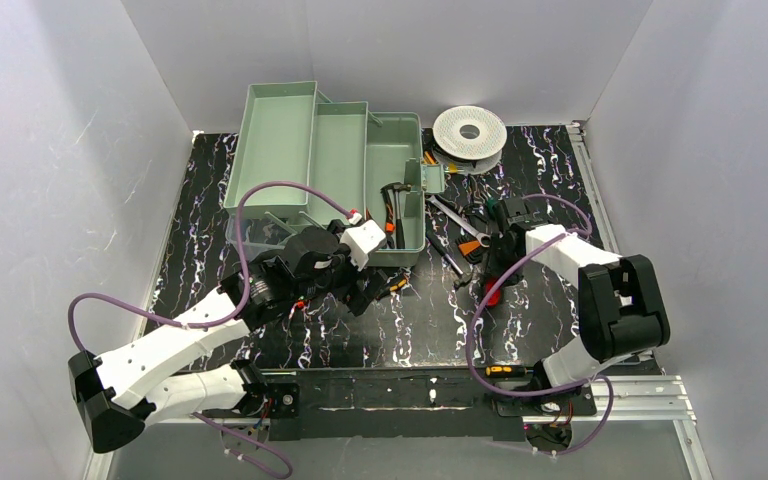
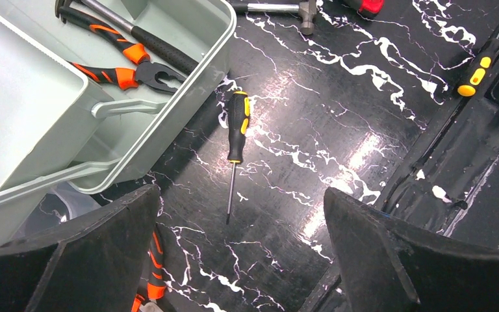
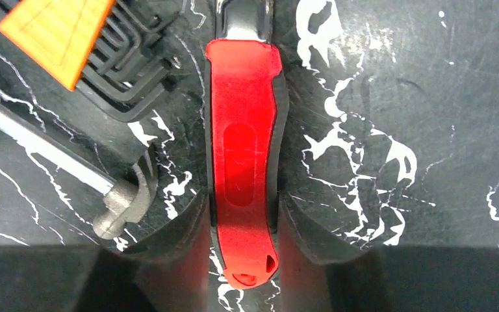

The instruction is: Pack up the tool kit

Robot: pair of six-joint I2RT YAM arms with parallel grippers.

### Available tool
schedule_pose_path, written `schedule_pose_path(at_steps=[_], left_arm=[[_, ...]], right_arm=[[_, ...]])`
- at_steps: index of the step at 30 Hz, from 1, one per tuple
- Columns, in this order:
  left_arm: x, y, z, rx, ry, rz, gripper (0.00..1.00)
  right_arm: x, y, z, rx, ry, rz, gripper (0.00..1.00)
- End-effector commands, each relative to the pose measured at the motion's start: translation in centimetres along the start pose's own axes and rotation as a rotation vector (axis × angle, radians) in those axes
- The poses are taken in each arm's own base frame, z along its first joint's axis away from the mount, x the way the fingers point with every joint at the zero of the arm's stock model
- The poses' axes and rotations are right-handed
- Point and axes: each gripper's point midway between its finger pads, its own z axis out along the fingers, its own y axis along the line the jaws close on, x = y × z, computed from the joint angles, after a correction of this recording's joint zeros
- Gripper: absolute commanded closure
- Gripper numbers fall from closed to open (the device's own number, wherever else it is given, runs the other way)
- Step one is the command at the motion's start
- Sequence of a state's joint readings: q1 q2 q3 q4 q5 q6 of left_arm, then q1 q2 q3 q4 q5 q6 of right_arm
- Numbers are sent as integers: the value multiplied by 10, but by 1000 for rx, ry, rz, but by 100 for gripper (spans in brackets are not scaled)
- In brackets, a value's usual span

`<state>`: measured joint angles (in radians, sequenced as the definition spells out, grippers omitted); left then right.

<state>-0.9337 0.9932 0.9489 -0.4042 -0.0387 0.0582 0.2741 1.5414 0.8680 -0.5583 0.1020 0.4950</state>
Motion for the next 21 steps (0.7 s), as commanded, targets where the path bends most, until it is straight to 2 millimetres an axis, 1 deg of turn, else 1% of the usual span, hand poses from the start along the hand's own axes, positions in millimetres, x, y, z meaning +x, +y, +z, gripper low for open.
schedule_pose_path(at_steps=[1, 2, 3, 7, 8, 10, 14, 15, 16, 18, 21], left_arm=[[-8, -7, -4, 31, -27, -18, 2], [-7, -8, -2, 37, -24, -24, 2], [-8, -9, -1, 42, -24, -32, 2], [-12, -21, 4, 98, -28, -72, 2], [-12, -22, 5, 105, -29, -83, 2], [-14, -25, 8, 118, -34, -94, 2], [-22, -29, 15, 140, -45, -98, 2], [-26, -32, 16, 157, -51, -94, 2], [-28, -33, 18, 164, -52, -95, 2], [-36, -34, 23, 168, -62, -108, 2], [-49, -38, 29, 192, -93, -126, 2]], right_arm=[[-11, 12, -10, -38, -37, -13, 73], [-15, 16, -17, -69, -70, -12, 81], [-21, 22, -29, -112, -117, -13, 83], [-37, 40, -76, -276, -300, 3, 81], [-38, 50, -89, -346, -330, 2, 81], [-36, 64, -109, -469, -381, 13, 81], [-28, 107, -157, -833, -450, 0, 83], [-28, 119, -173, -936, -477, -10, 83], [-25, 125, -182, -1001, -476, -7, 83], [-22, 135, -198, -1093, -482, -24, 83], [-20, 146, -213, -1141, -508, -85, 83]])
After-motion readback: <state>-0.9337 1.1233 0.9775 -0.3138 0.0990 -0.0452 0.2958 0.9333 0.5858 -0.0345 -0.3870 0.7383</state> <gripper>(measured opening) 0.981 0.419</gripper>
